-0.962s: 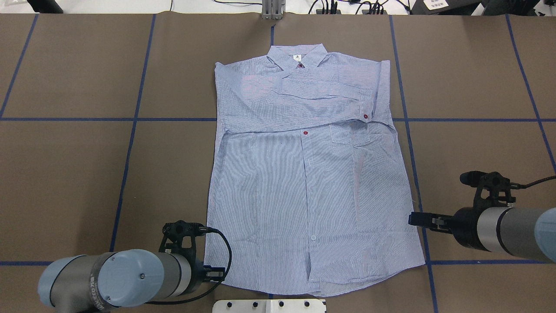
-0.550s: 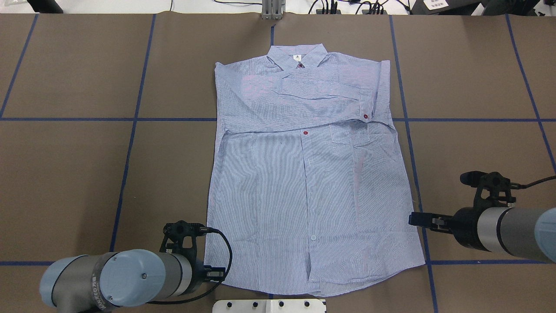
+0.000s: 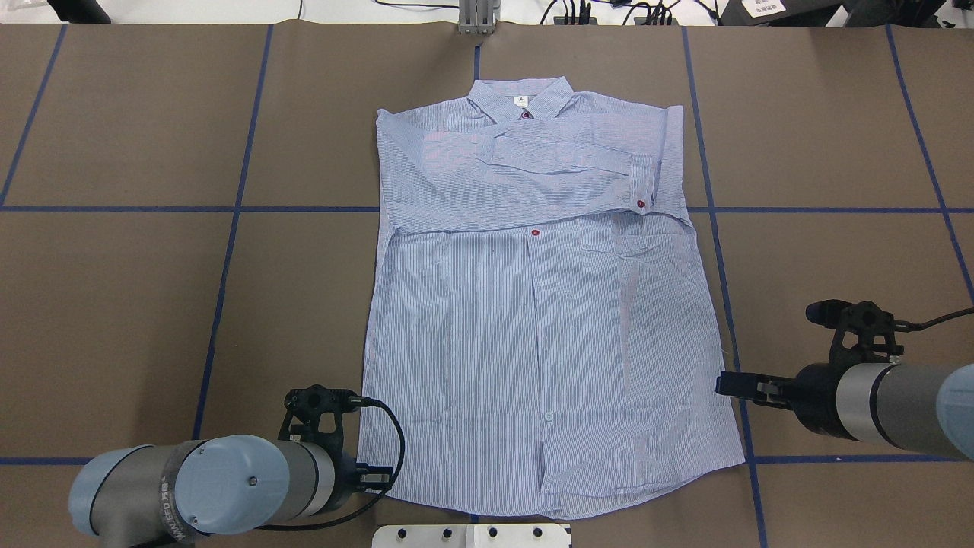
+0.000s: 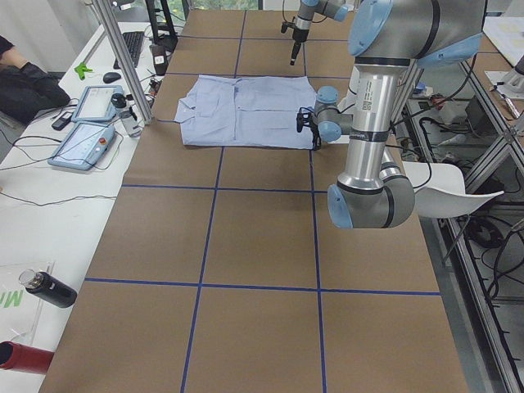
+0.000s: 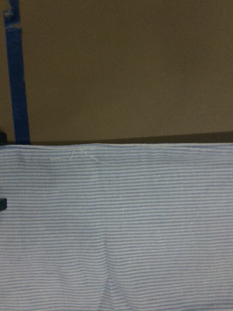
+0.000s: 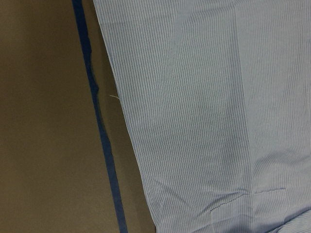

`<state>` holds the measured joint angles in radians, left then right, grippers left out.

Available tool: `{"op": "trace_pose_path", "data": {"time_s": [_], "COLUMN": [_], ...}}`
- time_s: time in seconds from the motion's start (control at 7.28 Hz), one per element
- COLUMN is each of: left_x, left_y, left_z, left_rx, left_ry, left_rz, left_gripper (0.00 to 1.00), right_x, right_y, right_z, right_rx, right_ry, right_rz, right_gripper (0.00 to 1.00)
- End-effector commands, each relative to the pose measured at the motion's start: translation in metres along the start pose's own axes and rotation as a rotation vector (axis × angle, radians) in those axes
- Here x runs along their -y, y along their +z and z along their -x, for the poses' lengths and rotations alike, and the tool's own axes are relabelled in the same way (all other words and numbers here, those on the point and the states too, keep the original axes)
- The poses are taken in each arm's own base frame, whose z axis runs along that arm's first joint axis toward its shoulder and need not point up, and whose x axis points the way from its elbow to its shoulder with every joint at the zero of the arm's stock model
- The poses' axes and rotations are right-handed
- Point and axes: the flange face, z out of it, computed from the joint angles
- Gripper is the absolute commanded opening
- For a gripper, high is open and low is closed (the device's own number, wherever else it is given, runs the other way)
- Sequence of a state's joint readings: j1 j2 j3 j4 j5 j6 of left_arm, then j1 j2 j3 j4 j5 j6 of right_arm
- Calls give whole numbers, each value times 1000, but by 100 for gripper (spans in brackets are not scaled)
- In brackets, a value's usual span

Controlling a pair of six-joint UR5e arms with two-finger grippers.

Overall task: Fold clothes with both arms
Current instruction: 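Position both grippers at the hem corners nearest the robot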

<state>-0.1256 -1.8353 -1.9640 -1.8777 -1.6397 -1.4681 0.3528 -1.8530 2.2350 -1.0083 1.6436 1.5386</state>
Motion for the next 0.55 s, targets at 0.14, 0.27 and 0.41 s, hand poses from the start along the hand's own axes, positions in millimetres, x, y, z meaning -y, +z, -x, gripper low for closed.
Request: {"op": "trace_pose_path", "data": {"time_s": [0.14, 0.27, 0.41], "left_x": [-1, -1, -1], "left_y": [0, -1, -3], "left_z": [-1, -2, -3], "left_rx": [-1, -4, -8], "left_ry": [-2, -10, -11], "left_rz": [3, 2, 2], "left_gripper": [29, 13, 0], "right_x": [0, 0, -2], "right_y": [0, 0, 1], "right_z": [0, -1, -5], "right_rx": [-1, -3, -12], "right_ry": [0, 2, 1], "right_rz": [1, 4, 7], "right_gripper": [100, 100, 100]}}
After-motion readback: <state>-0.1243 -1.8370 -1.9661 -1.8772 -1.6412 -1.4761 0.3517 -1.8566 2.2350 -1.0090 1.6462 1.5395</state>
